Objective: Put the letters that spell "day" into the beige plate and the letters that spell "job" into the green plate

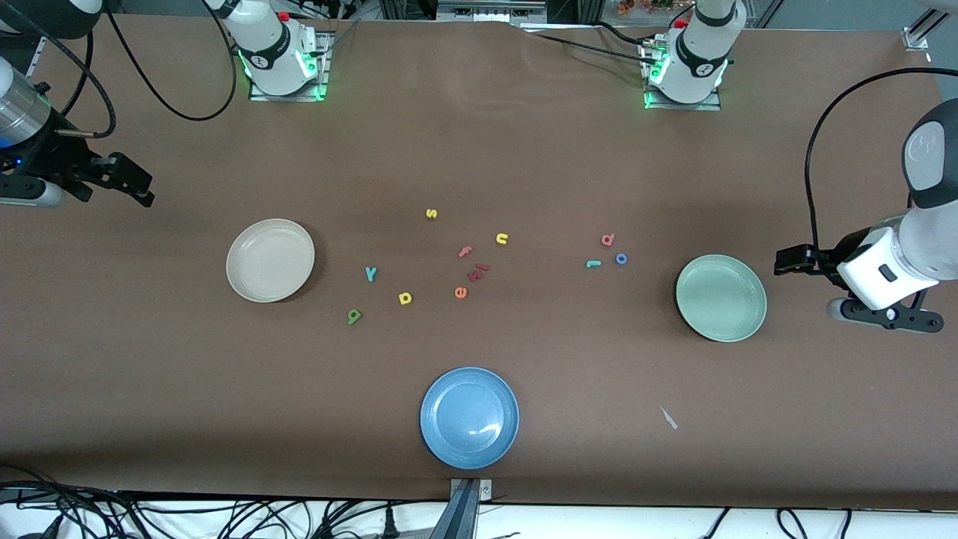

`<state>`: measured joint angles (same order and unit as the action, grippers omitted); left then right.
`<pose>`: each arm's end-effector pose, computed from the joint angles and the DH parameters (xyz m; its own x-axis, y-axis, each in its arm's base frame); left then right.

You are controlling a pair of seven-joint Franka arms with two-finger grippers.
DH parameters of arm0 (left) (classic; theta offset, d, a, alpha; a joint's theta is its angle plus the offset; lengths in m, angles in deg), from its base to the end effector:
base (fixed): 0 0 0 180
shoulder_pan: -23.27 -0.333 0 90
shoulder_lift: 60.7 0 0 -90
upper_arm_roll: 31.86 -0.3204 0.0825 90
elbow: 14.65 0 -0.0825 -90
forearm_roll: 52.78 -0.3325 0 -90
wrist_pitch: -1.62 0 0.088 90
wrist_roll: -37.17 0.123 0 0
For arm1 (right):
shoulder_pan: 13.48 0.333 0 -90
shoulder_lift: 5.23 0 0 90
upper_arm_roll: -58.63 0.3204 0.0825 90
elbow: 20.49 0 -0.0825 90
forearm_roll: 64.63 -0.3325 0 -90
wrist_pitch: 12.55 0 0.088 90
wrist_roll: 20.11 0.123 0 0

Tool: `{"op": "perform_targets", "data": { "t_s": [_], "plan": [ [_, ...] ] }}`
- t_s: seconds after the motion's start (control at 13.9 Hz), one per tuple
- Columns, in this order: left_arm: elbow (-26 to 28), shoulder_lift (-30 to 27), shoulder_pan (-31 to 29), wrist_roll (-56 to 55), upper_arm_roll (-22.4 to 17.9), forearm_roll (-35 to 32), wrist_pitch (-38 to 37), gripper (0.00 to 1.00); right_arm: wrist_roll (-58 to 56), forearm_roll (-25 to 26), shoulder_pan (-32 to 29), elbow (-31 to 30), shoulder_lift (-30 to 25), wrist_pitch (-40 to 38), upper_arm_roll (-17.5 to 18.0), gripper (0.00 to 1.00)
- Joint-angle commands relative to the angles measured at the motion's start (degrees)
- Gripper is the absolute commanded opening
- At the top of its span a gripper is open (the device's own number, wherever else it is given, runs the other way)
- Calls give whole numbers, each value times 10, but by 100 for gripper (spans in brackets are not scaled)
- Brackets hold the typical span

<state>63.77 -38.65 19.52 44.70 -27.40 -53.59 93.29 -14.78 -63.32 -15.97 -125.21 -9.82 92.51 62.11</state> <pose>0.6067 0.0021 0.4852 0.9786 -0.1424 -0.1486 -0.1387 -0.9897 0.0351 0.4967 0.0074 0.5667 0.9937 -0.0696 0.0879 -0.0715 -0.9973 0.0193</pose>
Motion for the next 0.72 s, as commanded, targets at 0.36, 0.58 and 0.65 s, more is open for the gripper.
{"op": "perform_targets", "data": {
  "t_s": [0.36,0.58,0.65],
  "plan": [
    [7,-6,1,-16,-3,11,4,100,10,0,3,-10,-10,-1,2,100],
    [6,-6,1,-16,-3,11,4,100,10,0,3,-10,-10,-1,2,100],
    [6,-6,1,-16,-3,12,4,100,10,0,3,-10,-10,-1,2,100]
  ]
}}
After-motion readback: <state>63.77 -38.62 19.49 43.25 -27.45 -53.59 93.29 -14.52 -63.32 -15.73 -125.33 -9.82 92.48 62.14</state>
